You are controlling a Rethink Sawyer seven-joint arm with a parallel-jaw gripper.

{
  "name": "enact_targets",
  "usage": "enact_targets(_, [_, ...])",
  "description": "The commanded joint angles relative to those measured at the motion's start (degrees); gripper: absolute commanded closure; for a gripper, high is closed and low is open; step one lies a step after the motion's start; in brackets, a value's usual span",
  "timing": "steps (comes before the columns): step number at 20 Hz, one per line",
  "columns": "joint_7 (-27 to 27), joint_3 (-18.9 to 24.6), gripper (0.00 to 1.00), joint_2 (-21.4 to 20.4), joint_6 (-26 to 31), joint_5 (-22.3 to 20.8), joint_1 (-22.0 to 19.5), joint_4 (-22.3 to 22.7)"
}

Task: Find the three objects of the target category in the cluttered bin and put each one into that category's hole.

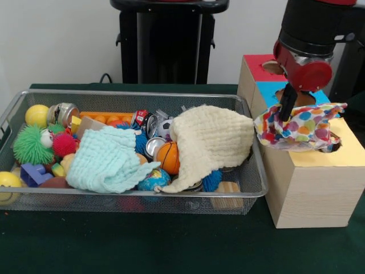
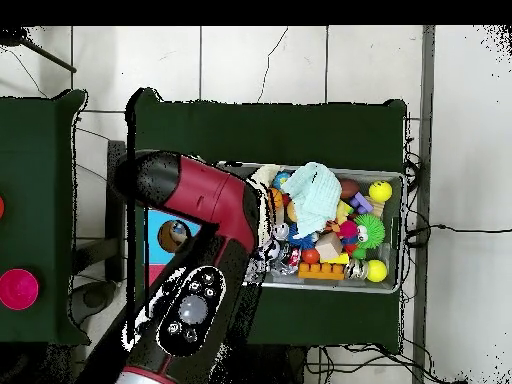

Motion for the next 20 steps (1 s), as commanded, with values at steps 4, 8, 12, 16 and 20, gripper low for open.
enact_targets(4, [16.2,7.5,1.0,3.8,-2.1,4.0,3.0,4.6])
enact_targets(8, [18.0,6.3,1.0,4.9,0.0,4.4,4.1,2.5])
enact_targets(12, [19.7,5.8,1.0,4.7,2.8,5.3,4.7,0.7])
enact_targets(16, [20.0,4.8,1.0,4.0,4.5,5.5,5.3,0.0])
enact_targets(20, [18.2,6.1,1.0,5.4,1.4,6.6,4.4,0.2])
